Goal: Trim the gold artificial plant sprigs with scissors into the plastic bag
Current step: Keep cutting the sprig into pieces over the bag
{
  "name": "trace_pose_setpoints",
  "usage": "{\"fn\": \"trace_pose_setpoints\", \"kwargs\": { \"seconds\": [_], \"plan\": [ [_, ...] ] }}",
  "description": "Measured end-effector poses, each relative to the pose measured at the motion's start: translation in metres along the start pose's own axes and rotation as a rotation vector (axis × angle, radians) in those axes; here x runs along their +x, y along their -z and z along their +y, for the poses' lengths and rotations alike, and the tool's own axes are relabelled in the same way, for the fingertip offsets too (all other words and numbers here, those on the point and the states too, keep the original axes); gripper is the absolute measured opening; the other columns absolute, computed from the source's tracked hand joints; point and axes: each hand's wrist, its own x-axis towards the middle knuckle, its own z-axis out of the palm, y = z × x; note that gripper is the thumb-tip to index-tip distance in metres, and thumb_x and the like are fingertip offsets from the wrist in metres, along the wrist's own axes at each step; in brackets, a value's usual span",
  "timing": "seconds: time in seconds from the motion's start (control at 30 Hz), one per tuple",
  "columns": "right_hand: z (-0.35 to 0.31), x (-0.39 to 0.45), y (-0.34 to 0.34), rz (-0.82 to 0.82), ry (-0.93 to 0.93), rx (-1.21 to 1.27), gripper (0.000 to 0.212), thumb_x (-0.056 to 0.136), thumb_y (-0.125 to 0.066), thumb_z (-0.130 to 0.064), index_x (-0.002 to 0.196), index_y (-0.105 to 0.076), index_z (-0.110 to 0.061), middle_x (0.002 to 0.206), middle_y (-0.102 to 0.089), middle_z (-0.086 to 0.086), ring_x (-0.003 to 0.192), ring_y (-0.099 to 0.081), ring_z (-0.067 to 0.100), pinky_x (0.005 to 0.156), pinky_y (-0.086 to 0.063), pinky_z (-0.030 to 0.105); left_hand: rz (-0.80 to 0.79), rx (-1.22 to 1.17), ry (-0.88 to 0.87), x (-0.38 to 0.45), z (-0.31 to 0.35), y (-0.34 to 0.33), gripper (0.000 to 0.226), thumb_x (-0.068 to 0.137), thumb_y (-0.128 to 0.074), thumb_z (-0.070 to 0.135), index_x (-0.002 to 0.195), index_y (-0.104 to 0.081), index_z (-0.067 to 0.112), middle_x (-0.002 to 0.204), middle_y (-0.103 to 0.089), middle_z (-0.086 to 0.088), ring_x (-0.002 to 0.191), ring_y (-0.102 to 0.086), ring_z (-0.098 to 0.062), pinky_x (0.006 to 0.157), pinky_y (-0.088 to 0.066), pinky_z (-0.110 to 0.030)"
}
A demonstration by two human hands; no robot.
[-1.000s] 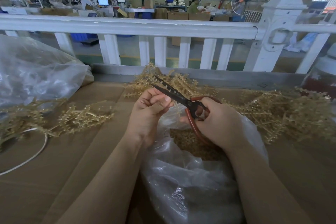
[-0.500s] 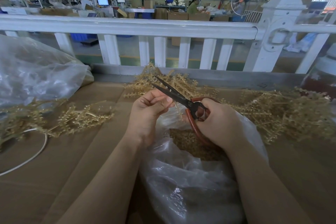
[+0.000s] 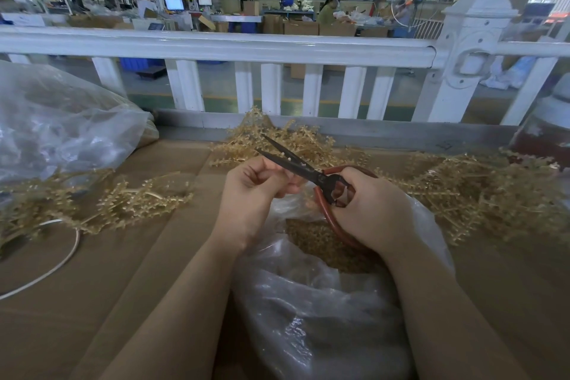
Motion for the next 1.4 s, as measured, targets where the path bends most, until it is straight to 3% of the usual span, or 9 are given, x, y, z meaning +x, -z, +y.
{"fn": "trace_pose_setpoints", "kwargs": {
  "seconds": [0.3, 0.47, 0.6, 0.77, 0.93, 1.07, 1.27, 1.4],
  "plan": [
    [-0.003, -0.001, -0.001, 0.033, 0.003, -0.001, 0.050, 0.081, -0.038, -0.079, 0.090, -0.065, -0.038, 0.069, -0.065, -0.018, 0.063, -0.059, -0.001, 0.055, -0.042, 0.012, 0.000, 0.000, 0.000, 0.001, -0.001, 0.000, 0.020, 0.089, -0.057, -0.014, 0.087, -0.067, 0.003, 0.073, -0.074, -0.008, 0.066, -0.070, -0.019, 0.073, -0.056, -0.028],
    [-0.004, -0.001, -0.001, 0.036, -0.004, 0.038, 0.035, 0.079, -0.043, -0.080, 0.081, -0.053, -0.046, 0.064, -0.059, -0.022, 0.059, -0.052, -0.009, 0.052, -0.033, 0.008, -0.005, -0.017, -0.013, 0.001, -0.001, -0.001, 0.013, 0.088, -0.054, -0.016, 0.091, -0.064, -0.007, 0.074, -0.073, -0.009, 0.065, -0.068, -0.019, 0.073, -0.055, -0.030],
    [-0.003, 0.000, 0.000, -0.023, -0.022, 0.043, 0.053, 0.076, -0.040, -0.084, 0.087, -0.065, -0.037, 0.069, -0.064, -0.019, 0.063, -0.057, -0.004, 0.056, -0.042, 0.012, -0.026, -0.044, -0.041, -0.001, 0.002, -0.002, 0.023, 0.090, -0.053, -0.016, 0.086, -0.066, 0.002, 0.073, -0.074, -0.005, 0.067, -0.069, -0.018, 0.070, -0.055, -0.026],
    [-0.005, 0.001, 0.008, -0.082, -0.055, -0.007, 0.049, 0.079, -0.040, -0.079, 0.093, -0.065, -0.039, 0.068, -0.062, -0.021, 0.063, -0.056, -0.007, 0.050, -0.034, 0.007, -0.054, -0.040, -0.076, -0.003, 0.003, -0.005, 0.016, 0.095, -0.050, -0.011, 0.099, -0.063, -0.002, 0.079, -0.074, -0.005, 0.069, -0.069, -0.018, 0.069, -0.055, -0.024],
    [-0.010, 0.001, 0.008, -0.124, -0.051, 0.020, 0.049, 0.073, -0.051, -0.086, 0.099, -0.062, -0.045, 0.074, -0.057, -0.029, 0.067, -0.050, -0.011, 0.056, -0.031, 0.006, -0.064, 0.020, -0.081, -0.003, -0.001, -0.006, 0.018, 0.096, -0.048, -0.010, 0.101, -0.062, 0.001, 0.086, -0.074, -0.007, 0.079, -0.072, -0.019, 0.071, -0.055, -0.023],
    [-0.009, 0.001, 0.009, -0.128, -0.051, 0.020, 0.057, 0.071, -0.051, -0.089, 0.103, -0.065, -0.044, 0.077, -0.059, -0.029, 0.070, -0.049, -0.015, 0.056, -0.033, 0.006, -0.076, 0.062, -0.098, -0.003, -0.004, -0.006, 0.022, 0.100, -0.042, -0.007, 0.103, -0.059, 0.008, 0.093, -0.073, -0.014, 0.086, -0.073, -0.028, 0.076, -0.057, -0.028],
    [-0.010, 0.001, 0.009, -0.137, -0.058, 0.083, 0.061, 0.068, -0.050, -0.090, 0.101, -0.067, -0.042, 0.077, -0.063, -0.025, 0.074, -0.056, -0.011, 0.058, -0.037, 0.009, -0.148, 0.009, -0.123, -0.003, -0.004, -0.007, 0.019, 0.098, -0.040, 0.003, 0.110, -0.054, 0.004, 0.101, -0.073, -0.013, 0.096, -0.071, -0.031, 0.084, -0.058, -0.036],
    [-0.008, 0.002, 0.006, -0.135, -0.058, 0.107, 0.066, 0.065, -0.046, -0.095, 0.098, -0.067, -0.041, 0.079, -0.066, -0.023, 0.074, -0.058, -0.009, 0.058, -0.038, 0.009, -0.177, -0.019, -0.146, -0.004, -0.003, -0.008, 0.021, 0.100, -0.036, -0.003, 0.114, -0.052, 0.000, 0.102, -0.072, -0.013, 0.097, -0.071, -0.029, 0.081, -0.057, -0.030]
  ]
}}
